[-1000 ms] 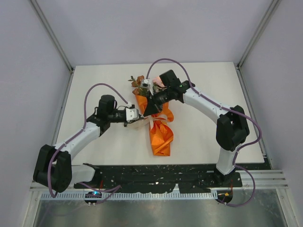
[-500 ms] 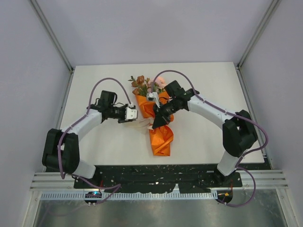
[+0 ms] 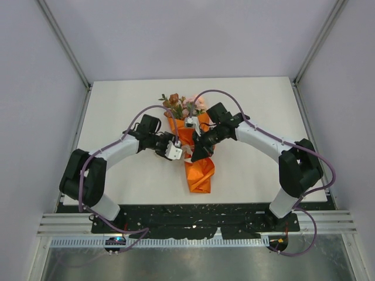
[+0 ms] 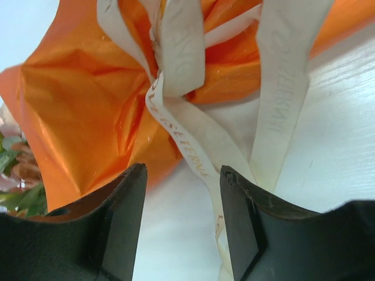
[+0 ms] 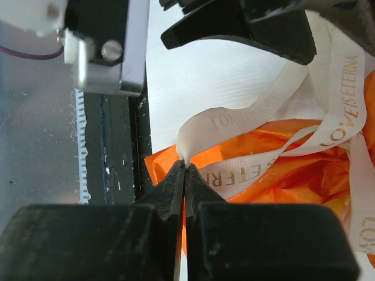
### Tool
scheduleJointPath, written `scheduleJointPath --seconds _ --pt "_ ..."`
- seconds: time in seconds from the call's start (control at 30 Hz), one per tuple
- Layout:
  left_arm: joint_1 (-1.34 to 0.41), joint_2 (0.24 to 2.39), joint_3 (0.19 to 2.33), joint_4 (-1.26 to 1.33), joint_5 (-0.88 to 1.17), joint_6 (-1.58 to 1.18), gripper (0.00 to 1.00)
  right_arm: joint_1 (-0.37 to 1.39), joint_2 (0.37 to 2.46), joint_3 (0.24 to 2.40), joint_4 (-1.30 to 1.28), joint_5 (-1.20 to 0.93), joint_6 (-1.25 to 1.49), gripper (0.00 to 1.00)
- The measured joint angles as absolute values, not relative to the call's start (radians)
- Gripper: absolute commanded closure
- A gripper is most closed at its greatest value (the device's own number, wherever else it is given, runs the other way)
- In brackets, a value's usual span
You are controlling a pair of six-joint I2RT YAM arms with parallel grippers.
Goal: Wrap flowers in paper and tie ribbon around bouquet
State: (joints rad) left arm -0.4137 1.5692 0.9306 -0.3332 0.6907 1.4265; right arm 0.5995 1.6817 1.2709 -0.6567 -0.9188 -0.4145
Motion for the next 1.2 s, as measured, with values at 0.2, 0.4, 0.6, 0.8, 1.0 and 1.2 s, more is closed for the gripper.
scheduleJointPath --seconds 0.2,0.4,0.6,0.8,1.0,1.2 --pt "-0.446 1.591 0.913 -0.315 0.685 1.530 0.40 0.588 1.668 1.237 -0.627 -0.917 -0.403 0.95" --pt "-0.456 1.643 0.913 -0.278 0.672 1.555 0.45 0.580 1.666 1.216 -0.614 -0.917 -0.393 0.95" --pt "-0.464 1.654 0.906 -0.190 0.671 1.506 0.85 0.574 1.666 1.213 -0.610 -0.918 -0.393 0.95" --pt "-0.438 1.645 0.904 -0.155 0.669 1.445 1.00 0.568 1.666 1.213 -0.607 -0.918 -0.390 0.95" --pt "-0.321 1.547 0.894 -0.199 0.695 1.406 1.00 0.546 1.666 1.218 -0.606 -0.918 -0.375 0.95" --pt "-0.089 1.314 0.882 -0.292 0.725 1.346 1.00 0.492 1.676 1.293 -0.591 -0.918 -0.327 0.95"
